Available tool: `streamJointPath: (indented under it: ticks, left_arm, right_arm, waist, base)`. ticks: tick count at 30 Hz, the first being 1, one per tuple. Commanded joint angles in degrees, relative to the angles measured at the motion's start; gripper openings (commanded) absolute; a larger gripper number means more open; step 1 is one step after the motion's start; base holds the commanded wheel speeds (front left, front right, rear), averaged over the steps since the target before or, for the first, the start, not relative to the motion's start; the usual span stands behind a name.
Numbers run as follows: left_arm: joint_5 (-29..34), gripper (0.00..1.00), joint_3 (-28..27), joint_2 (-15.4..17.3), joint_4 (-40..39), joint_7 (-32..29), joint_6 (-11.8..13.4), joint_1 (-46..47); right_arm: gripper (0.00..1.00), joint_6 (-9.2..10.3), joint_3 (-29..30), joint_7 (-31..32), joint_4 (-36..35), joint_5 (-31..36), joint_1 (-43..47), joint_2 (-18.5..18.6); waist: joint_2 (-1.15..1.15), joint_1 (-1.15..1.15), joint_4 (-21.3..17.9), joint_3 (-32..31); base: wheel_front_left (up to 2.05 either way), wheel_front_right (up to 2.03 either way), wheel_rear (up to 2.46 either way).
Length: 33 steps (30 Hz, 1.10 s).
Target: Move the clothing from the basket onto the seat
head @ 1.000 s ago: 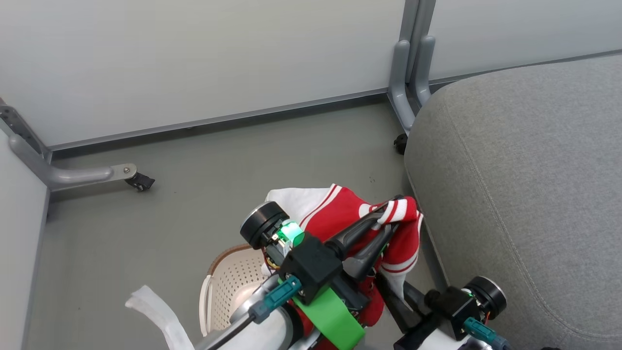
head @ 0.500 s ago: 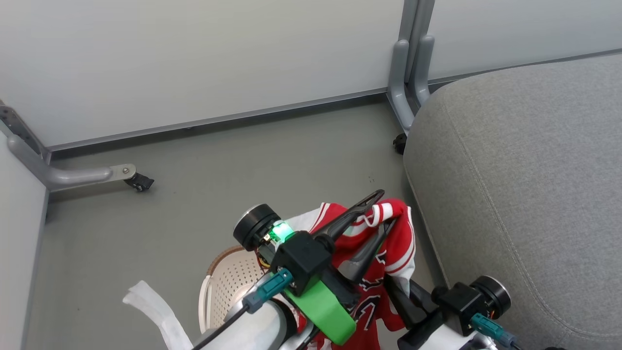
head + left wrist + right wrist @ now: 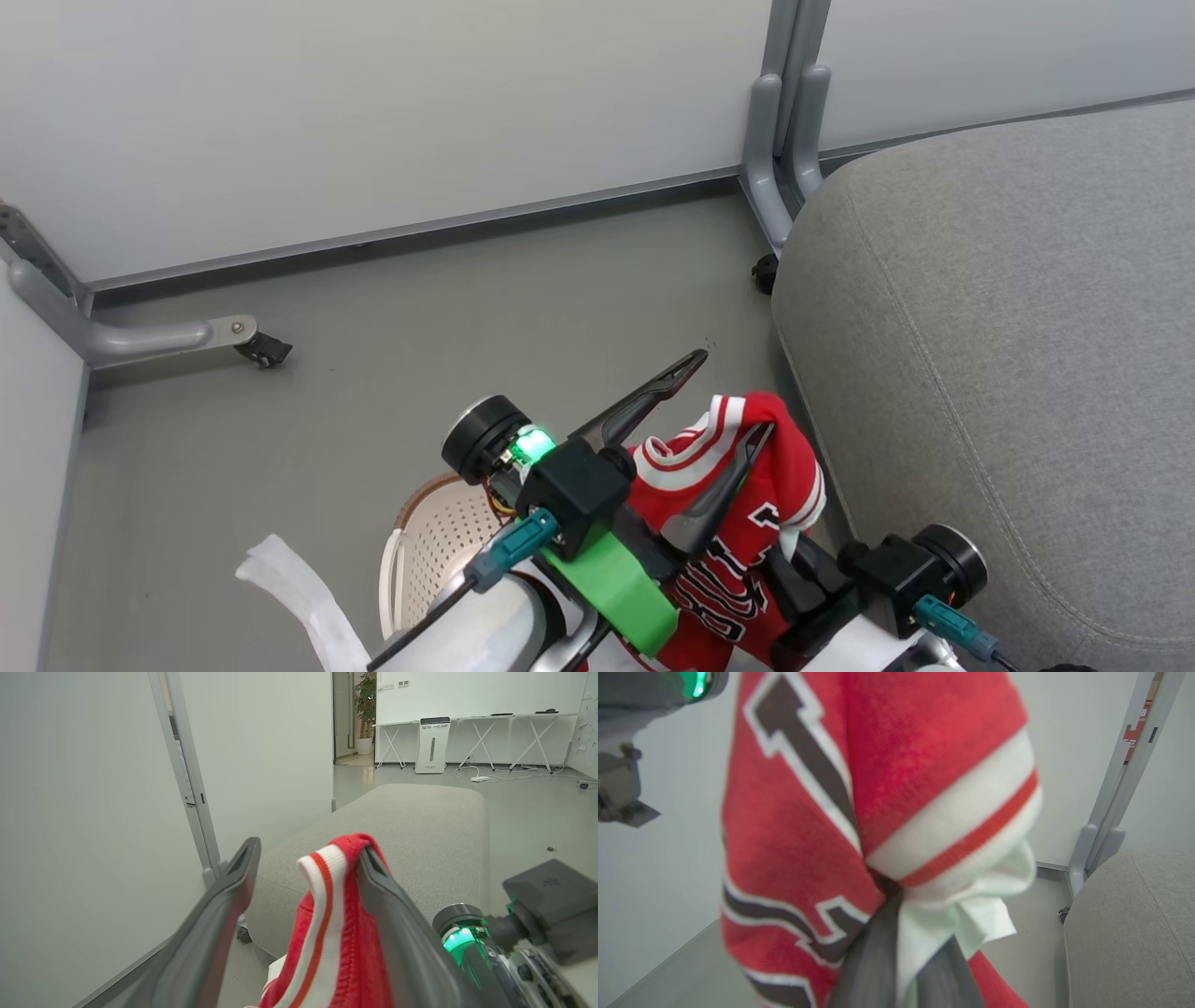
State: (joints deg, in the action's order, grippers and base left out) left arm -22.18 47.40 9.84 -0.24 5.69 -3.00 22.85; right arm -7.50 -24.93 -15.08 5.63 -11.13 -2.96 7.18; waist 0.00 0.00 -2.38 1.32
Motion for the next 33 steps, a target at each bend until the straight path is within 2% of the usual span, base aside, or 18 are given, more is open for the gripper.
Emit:
streamJointPath:
  ticks: [1,8,19,26,33]
  left_arm:
    - [-0.78,1.0,-0.21,0.35,0.07,0.25,0.4,0.0]
    - [-0.87,1.0,-0.33,1.21,0.0,0.35,0.97,-0.83]
    - [-0.21,1.0,-0.36,2.84,-0.01,0.67,1.95,-1.6]
    - [-0.5,1.0,-0.4,3.96,-0.06,1.31,2.24,-2.48]
    - [-0.6,1.0,-0.24,5.13,-0.44,1.0,2.46,-2.95]
  right_arm:
    - [0.0,0.02,0.24,-0.14,-0.24,-0.25,0.44,-0.06]
    - [0.0,0.02,2.45,-0.14,-1.13,-0.55,0.66,-0.81]
    - [0.0,0.02,9.78,-0.14,-6.04,-0.6,-1.71,-1.81]
    - [0.0,0.02,13.98,-0.14,-10.11,0.47,-2.5,-1.38]
    - [0.0,0.02,18.07,-0.14,-13.55,0.31,-1.38,-1.75]
  waist:
    - [0.0,0.0,-0.04,-0.02]
    - [0.0,0.0,-0.68,0.15]
    - [0.0,0.0,-4.11,2.41]
    - [0.0,0.0,-8.56,4.34]
    - [0.0,0.0,-14.65,6.52]
  base:
    - [0.0,0.0,0.0]
    - [0.0,0.0,0.0]
    - [0.0,0.0,0.0]
    - [0.0,0.0,0.0]
    - [0.0,0.0,0.0]
